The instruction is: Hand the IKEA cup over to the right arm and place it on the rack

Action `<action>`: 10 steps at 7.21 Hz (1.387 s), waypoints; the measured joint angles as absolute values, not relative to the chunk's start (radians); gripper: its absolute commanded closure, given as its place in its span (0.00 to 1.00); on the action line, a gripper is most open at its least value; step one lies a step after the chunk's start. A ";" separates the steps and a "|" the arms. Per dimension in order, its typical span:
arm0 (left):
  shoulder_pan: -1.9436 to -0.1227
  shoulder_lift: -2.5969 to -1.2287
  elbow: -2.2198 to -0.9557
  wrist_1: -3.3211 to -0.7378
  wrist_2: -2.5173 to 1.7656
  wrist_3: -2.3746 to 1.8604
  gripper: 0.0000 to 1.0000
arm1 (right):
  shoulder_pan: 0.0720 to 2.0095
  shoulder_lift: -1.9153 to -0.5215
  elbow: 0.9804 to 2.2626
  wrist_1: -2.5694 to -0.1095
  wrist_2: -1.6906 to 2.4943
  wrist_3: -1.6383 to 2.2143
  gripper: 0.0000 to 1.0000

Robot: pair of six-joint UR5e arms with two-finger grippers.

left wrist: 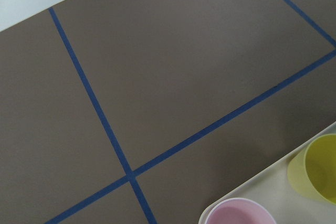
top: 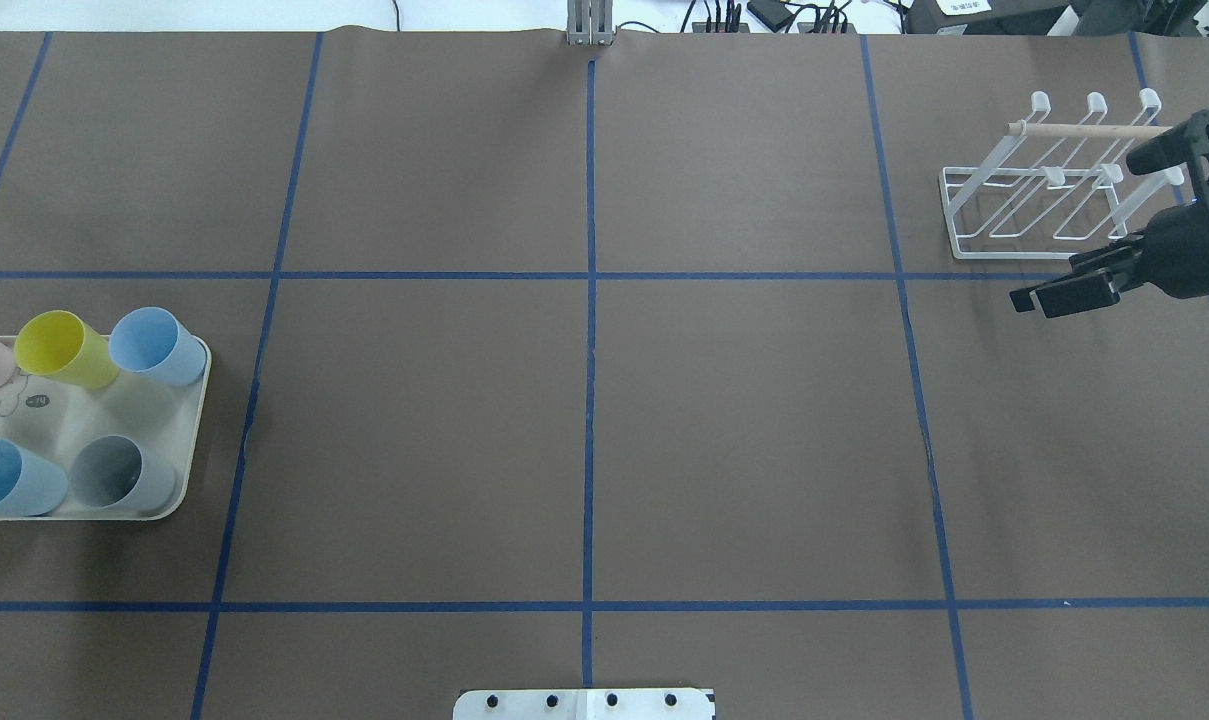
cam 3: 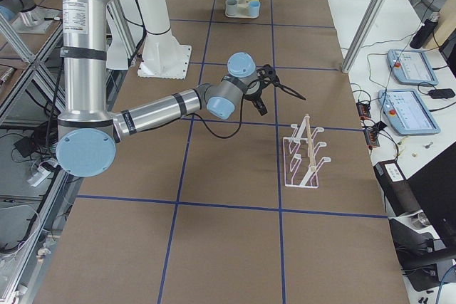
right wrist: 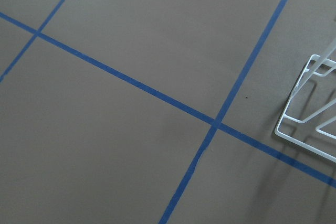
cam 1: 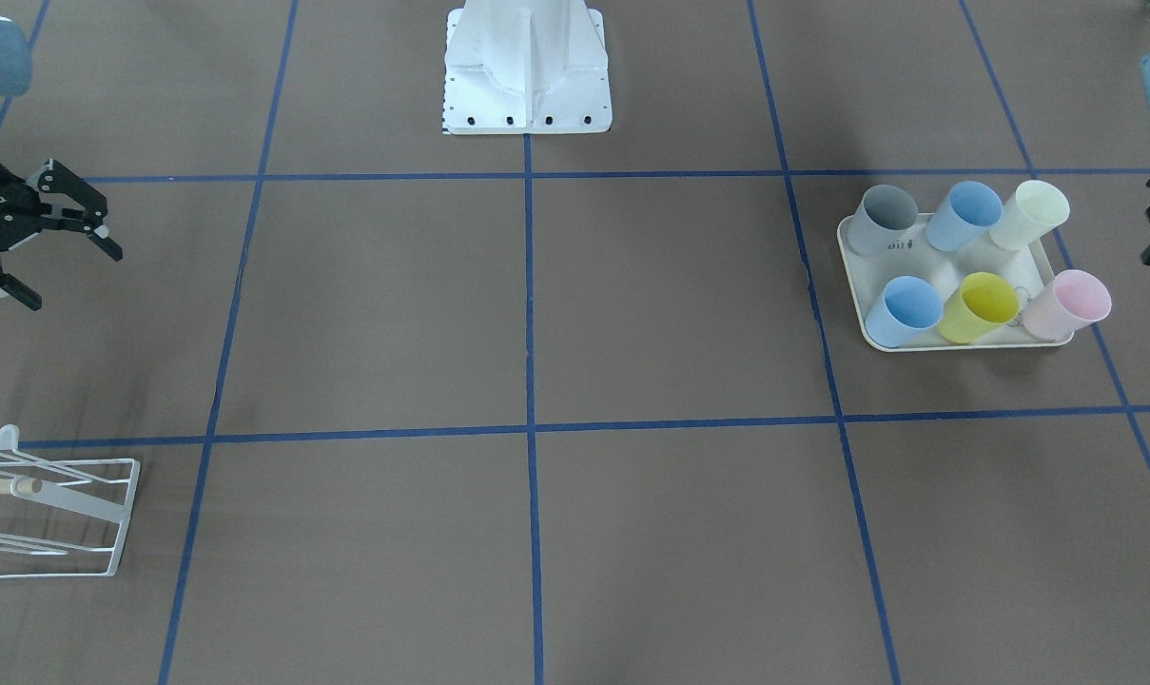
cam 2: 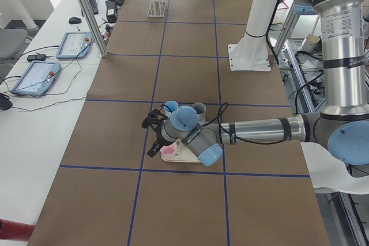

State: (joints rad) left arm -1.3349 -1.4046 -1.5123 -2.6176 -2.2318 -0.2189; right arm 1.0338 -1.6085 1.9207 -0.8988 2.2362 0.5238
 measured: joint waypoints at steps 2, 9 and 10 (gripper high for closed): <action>-1.278 -1.404 -1.465 -2.675 -2.201 -0.285 0.00 | 1.016 -1.609 1.924 -0.895 2.226 0.534 0.01; -1.184 -1.412 -1.397 -2.740 -2.105 -0.310 0.66 | 1.012 -1.613 1.925 -0.891 2.224 0.535 0.01; -1.176 -1.412 -1.397 -2.744 -2.109 -0.309 0.82 | 1.012 -1.614 1.926 -0.891 2.225 0.535 0.01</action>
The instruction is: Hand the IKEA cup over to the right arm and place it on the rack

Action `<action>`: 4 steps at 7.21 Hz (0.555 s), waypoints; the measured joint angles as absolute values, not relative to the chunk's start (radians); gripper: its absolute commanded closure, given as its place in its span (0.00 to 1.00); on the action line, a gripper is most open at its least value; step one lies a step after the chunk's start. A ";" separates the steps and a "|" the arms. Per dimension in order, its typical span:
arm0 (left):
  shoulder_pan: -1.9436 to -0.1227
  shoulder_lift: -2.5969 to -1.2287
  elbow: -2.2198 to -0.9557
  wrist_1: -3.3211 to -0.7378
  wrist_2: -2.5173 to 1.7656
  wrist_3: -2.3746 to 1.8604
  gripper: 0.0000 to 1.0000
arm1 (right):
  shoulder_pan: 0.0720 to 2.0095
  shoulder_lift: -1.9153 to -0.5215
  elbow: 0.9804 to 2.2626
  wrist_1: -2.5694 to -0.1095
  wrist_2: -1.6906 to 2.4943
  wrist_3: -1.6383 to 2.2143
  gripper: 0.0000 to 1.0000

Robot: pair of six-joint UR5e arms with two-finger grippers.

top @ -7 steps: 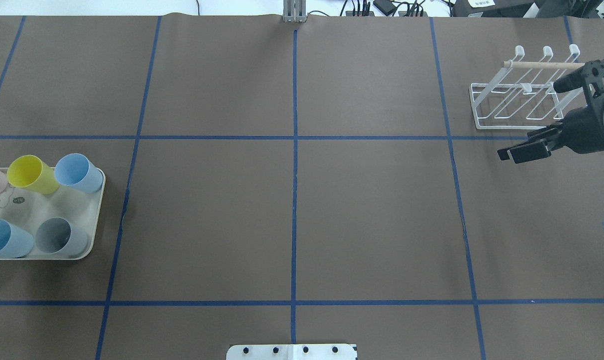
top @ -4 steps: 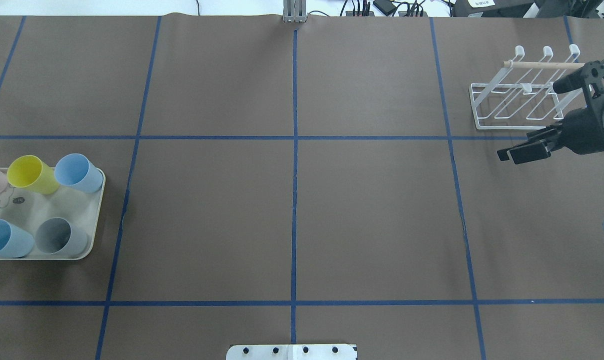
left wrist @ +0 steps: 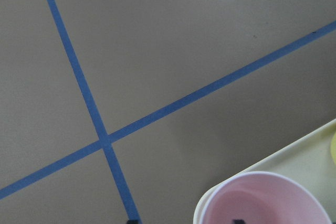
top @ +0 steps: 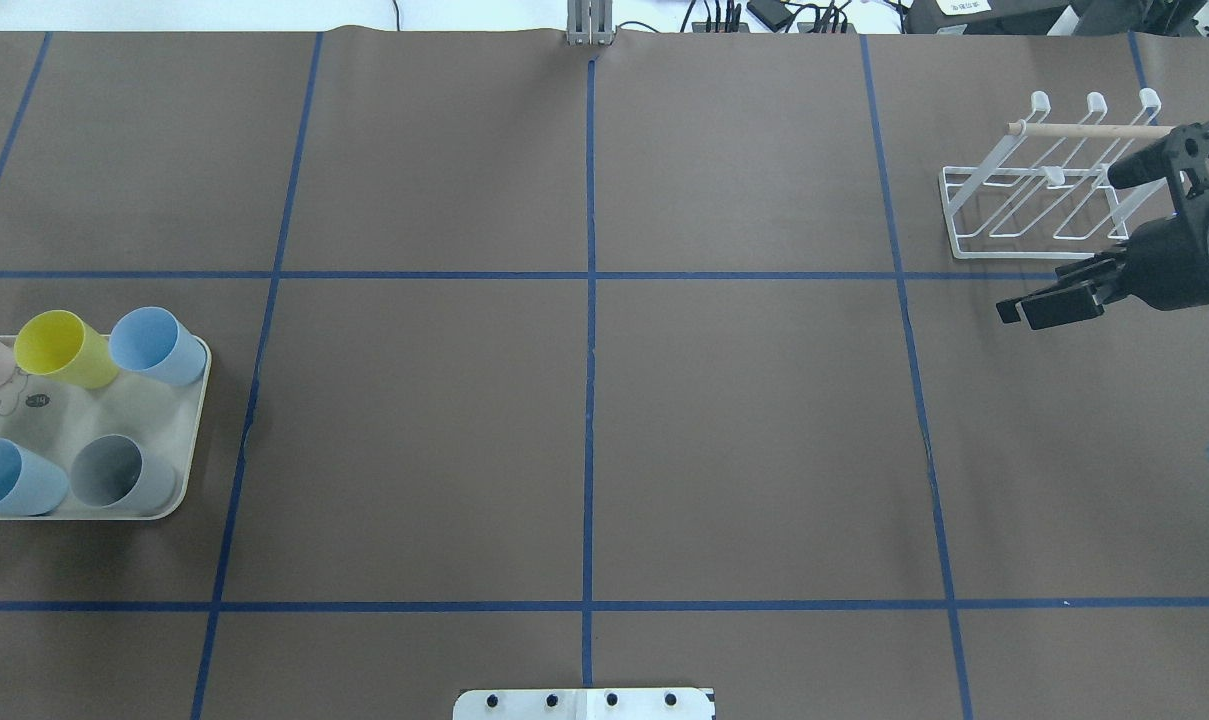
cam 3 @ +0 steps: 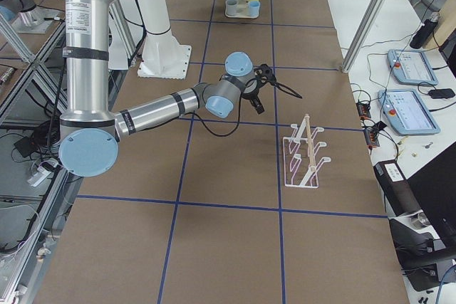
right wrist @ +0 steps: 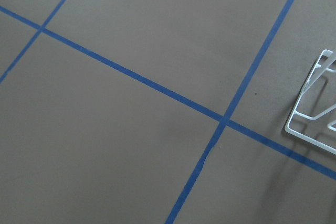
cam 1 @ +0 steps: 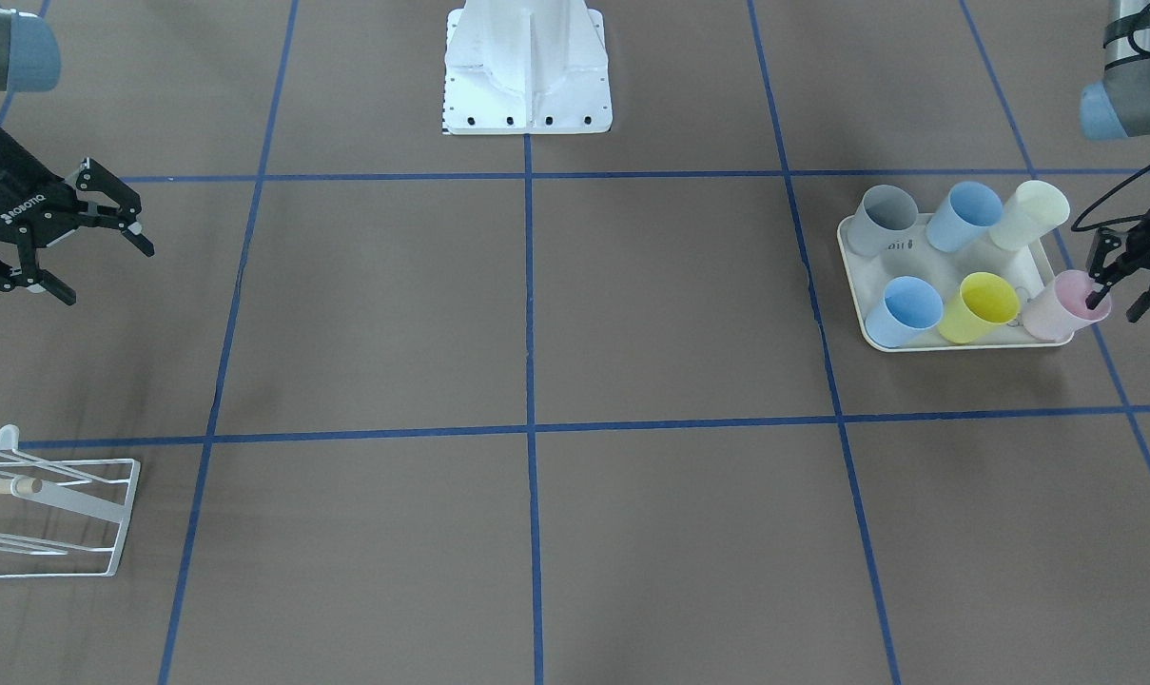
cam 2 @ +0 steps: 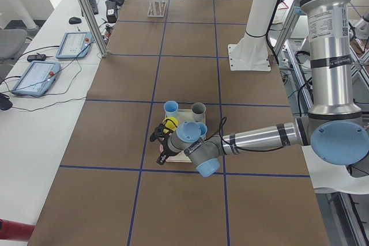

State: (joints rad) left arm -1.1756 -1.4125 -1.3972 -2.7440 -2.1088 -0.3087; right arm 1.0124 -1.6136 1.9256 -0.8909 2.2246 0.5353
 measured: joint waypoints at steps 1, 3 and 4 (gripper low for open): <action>-1.171 -1.413 -1.397 -2.748 -2.111 -0.307 1.00 | 1.012 -1.614 1.926 -0.891 2.225 0.535 0.01; -1.170 -1.417 -1.398 -2.751 -2.113 -0.302 1.00 | 1.012 -1.611 1.926 -0.890 2.224 0.535 0.00; -1.171 -1.424 -1.399 -2.751 -2.120 -0.301 1.00 | 1.012 -1.604 1.926 -0.890 2.224 0.534 0.00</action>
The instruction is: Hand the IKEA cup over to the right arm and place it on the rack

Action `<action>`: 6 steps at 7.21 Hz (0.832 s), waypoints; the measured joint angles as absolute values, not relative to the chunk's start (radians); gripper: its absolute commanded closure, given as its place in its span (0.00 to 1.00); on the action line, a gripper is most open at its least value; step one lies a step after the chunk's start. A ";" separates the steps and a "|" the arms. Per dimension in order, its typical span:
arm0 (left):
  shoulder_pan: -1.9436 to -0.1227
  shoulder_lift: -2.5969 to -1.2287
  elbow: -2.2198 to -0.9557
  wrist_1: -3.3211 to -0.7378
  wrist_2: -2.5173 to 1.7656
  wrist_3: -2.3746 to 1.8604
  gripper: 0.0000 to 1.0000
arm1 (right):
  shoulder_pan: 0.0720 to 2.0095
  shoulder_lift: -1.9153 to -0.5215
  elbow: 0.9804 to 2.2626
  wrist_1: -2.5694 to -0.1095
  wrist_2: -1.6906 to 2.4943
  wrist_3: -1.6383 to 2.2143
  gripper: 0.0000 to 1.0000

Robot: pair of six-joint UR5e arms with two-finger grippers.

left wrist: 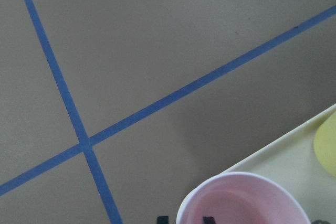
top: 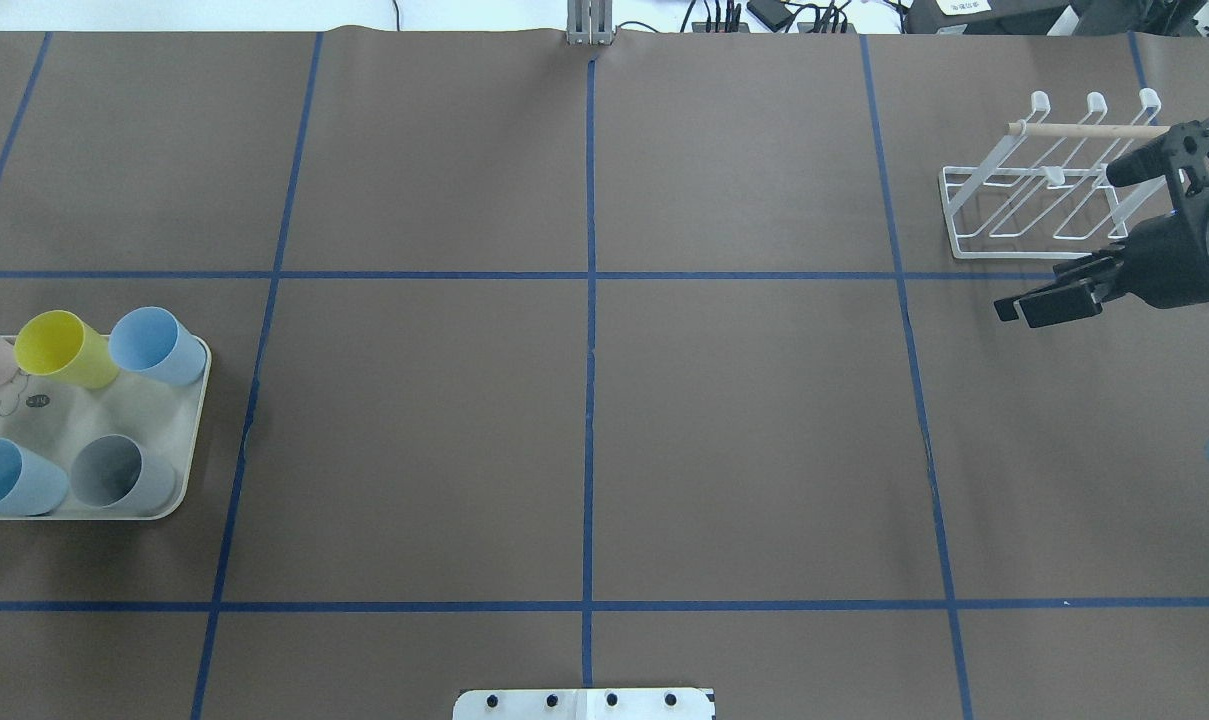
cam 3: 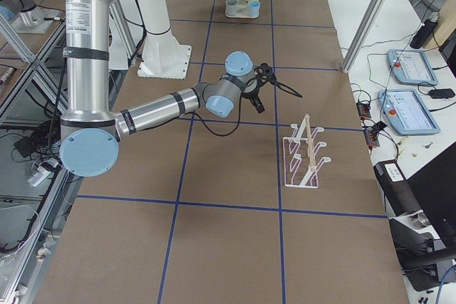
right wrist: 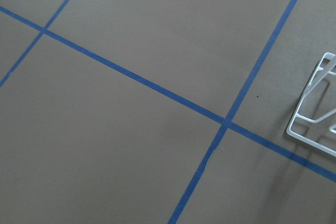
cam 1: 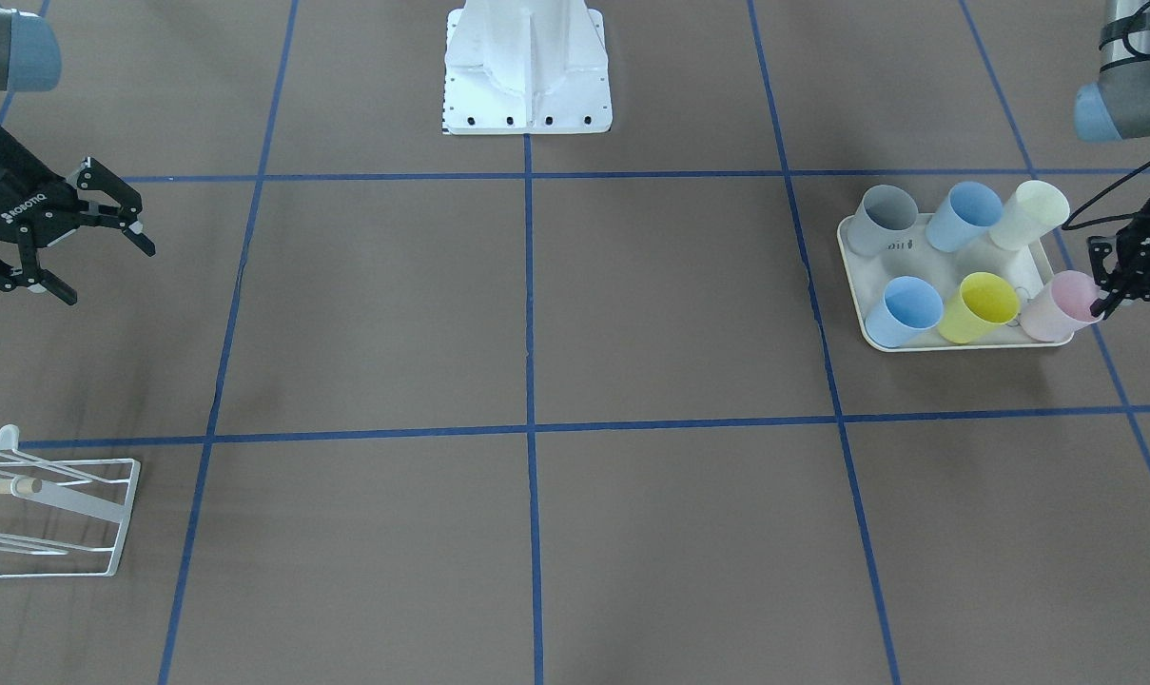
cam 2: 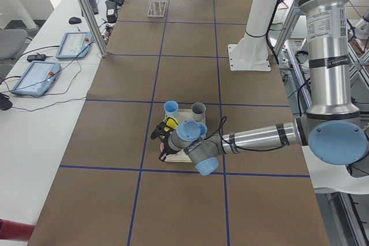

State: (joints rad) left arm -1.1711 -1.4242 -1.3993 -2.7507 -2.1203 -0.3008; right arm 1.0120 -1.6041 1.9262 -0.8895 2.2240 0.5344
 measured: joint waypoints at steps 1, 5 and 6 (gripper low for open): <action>-1.183 -1.435 -1.403 -2.748 -2.142 -0.290 1.00 | 1.011 -1.582 1.925 -0.888 2.223 0.531 0.00; -1.418 -1.487 -1.513 -2.598 -2.347 -0.167 1.00 | 0.966 -1.454 1.807 -0.660 2.210 0.515 0.02; -1.465 -1.502 -1.645 -2.431 -2.386 -0.189 1.00 | 0.931 -1.414 1.773 -0.610 2.155 0.515 0.02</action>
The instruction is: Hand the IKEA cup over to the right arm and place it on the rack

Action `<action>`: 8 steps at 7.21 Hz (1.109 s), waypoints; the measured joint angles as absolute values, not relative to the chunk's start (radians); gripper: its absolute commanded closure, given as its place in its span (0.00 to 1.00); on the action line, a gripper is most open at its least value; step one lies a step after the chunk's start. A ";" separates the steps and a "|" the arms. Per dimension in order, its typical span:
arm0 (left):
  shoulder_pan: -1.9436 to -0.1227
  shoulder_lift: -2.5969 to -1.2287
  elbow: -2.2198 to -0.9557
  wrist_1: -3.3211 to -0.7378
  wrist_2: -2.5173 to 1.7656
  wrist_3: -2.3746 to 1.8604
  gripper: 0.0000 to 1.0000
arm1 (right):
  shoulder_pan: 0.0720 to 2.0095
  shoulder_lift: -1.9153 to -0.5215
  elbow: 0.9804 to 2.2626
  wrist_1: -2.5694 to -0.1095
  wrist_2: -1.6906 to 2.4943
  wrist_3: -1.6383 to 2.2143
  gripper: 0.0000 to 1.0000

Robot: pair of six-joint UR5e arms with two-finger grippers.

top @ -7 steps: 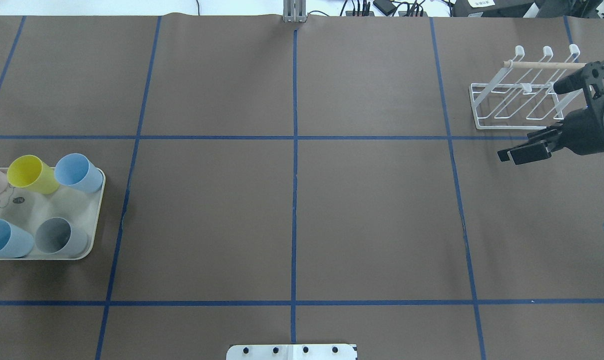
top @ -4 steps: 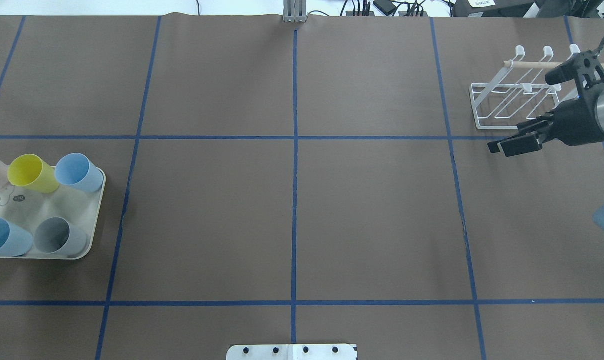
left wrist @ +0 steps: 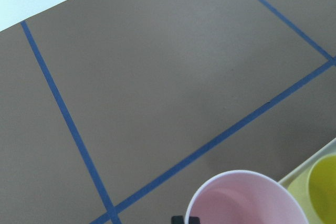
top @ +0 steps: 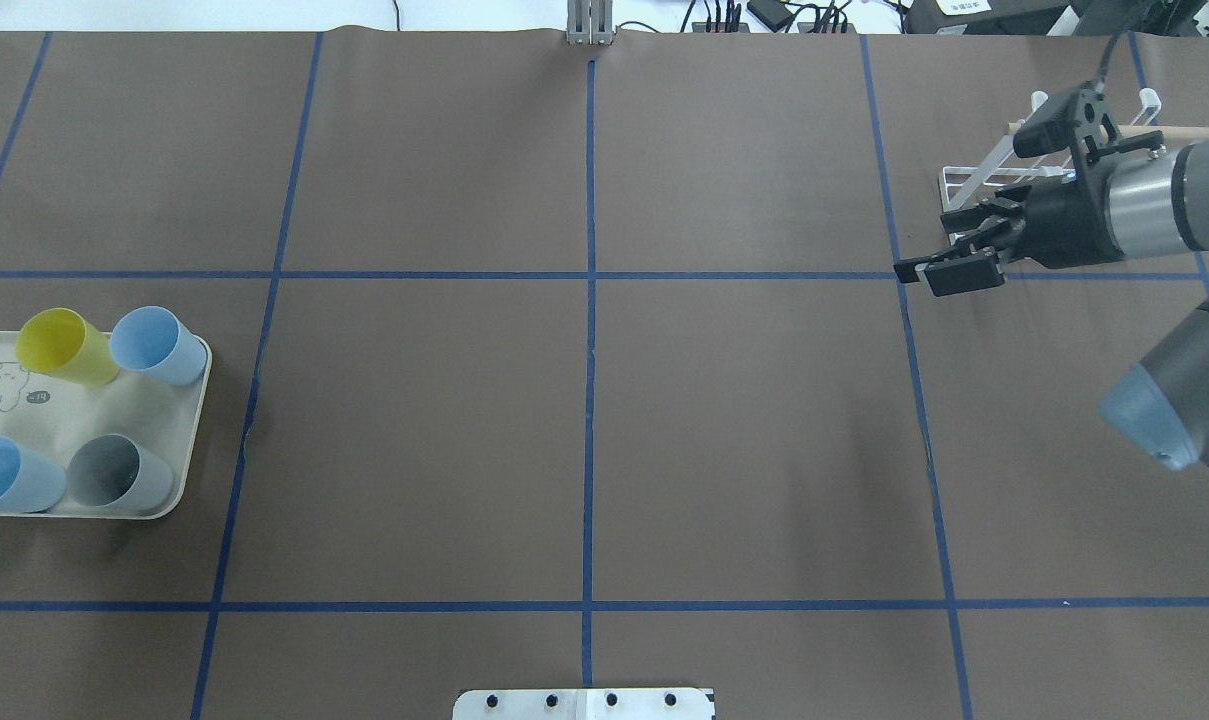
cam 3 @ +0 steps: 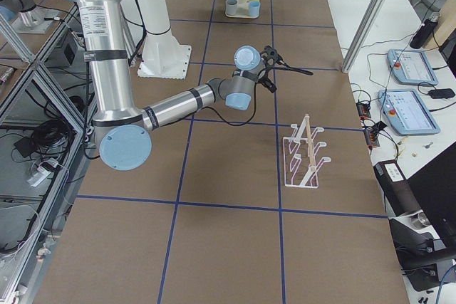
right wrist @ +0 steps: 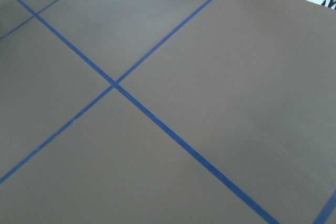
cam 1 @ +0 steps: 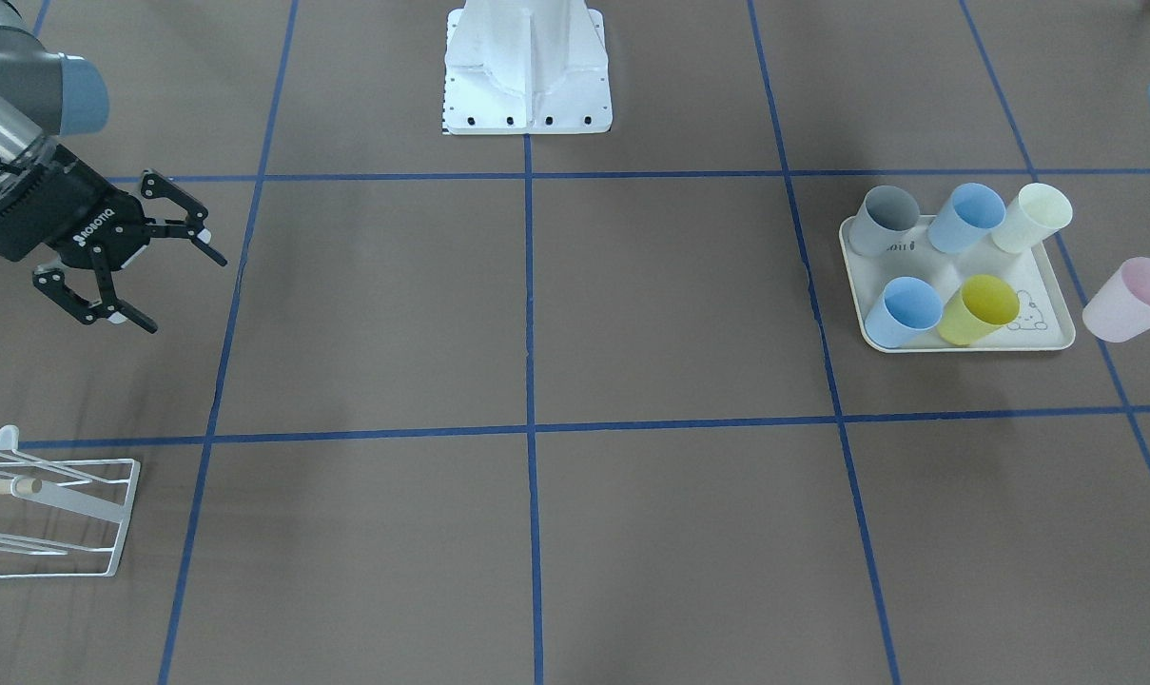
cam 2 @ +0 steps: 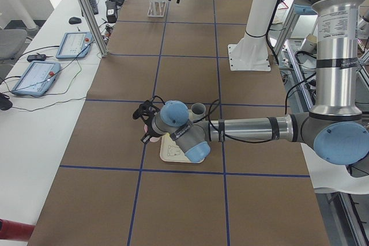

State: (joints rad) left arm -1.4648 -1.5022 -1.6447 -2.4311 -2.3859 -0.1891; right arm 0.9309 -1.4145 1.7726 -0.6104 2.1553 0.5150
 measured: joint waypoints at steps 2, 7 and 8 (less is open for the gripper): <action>-1.481 -1.511 -1.934 -2.174 -2.415 -0.436 1.00 | 0.805 -1.389 1.753 -0.503 1.941 0.516 0.02; -1.137 -1.564 -2.127 -2.408 -2.373 -1.586 1.00 | 0.538 -1.286 1.738 -0.335 1.665 0.513 0.04; -1.054 -1.609 -2.128 -2.450 -2.307 -1.775 1.00 | 0.517 -1.267 1.736 -0.332 1.640 0.496 0.05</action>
State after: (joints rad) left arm -1.0545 -1.6089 -2.1283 -2.4496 -2.3065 -1.7751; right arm 0.5167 -1.2668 1.7364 -0.3316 1.6398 0.4963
